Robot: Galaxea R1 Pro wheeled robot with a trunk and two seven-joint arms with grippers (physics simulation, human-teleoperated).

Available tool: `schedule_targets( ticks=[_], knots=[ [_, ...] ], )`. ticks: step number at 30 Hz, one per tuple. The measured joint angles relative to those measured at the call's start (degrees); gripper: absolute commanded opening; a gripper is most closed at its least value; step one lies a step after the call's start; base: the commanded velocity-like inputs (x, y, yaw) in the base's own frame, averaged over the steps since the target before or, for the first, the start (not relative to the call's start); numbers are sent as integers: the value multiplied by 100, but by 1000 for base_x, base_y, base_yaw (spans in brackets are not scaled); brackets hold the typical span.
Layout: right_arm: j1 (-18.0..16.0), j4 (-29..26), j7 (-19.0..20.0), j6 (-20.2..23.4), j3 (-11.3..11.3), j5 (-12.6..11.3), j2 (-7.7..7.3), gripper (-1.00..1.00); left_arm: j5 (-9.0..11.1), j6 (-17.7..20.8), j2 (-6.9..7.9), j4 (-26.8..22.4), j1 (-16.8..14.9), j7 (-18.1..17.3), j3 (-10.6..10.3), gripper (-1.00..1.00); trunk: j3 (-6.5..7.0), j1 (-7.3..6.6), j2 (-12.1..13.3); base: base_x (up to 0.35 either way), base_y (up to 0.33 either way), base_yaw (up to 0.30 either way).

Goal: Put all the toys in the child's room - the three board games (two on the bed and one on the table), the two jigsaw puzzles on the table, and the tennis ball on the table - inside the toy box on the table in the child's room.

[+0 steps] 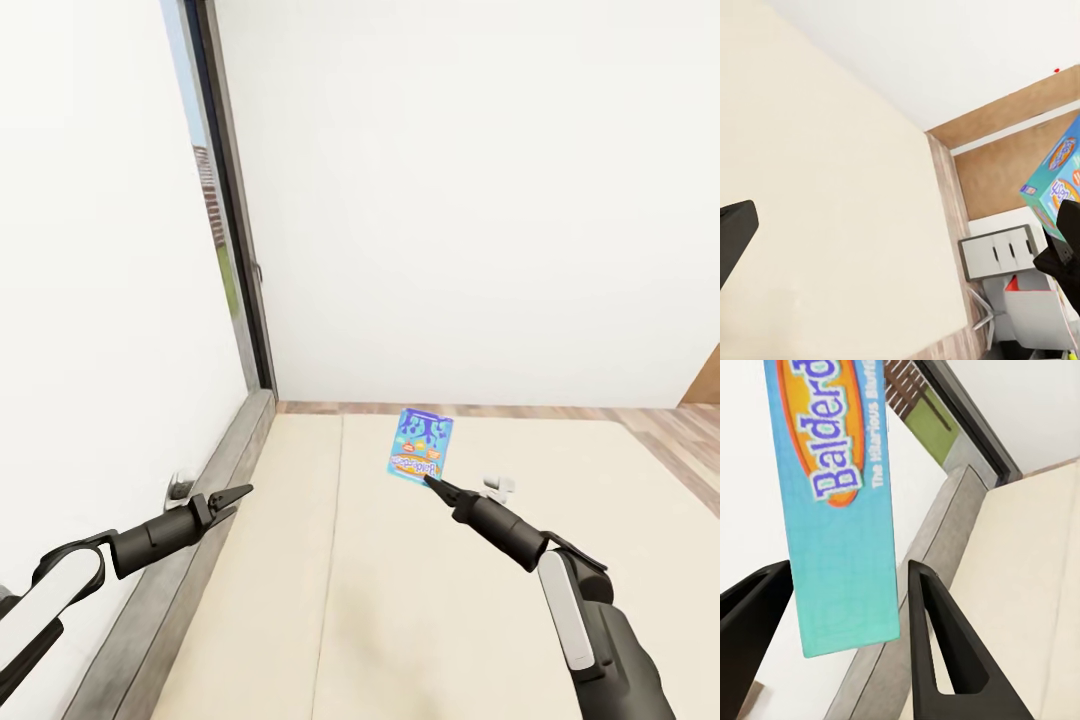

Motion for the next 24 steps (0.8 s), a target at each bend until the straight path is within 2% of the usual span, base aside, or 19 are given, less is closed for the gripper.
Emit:
schedule_targets(
  ticks=[6, 11, 16, 24],
  knots=[
    [0, -1, 0, -3, 49, 11, 9, -100, -1, -1, -1, 2, 0, -3, 0, 100, 15, 0, 1, 0, -129, 0],
    [0, 1, 0, -9, 51, 12, 9, -100, -4, -1, -2, 2, 0, -3, 0, 100, 16, 0, 2, 0, -273, 0],
    [0, 1, -2, -156, 57, 8, 9, -100, -155, -1, -2, 2, 0, -3, 6, 100, 16, 0, 2, 0, -293, 0],
    [0, 5, -3, -192, 56, -6, 5, -100, -193, -1, -3, 2, 0, -3, 8, 100, 16, 0, 2, 0, -299, 0]
  ],
)
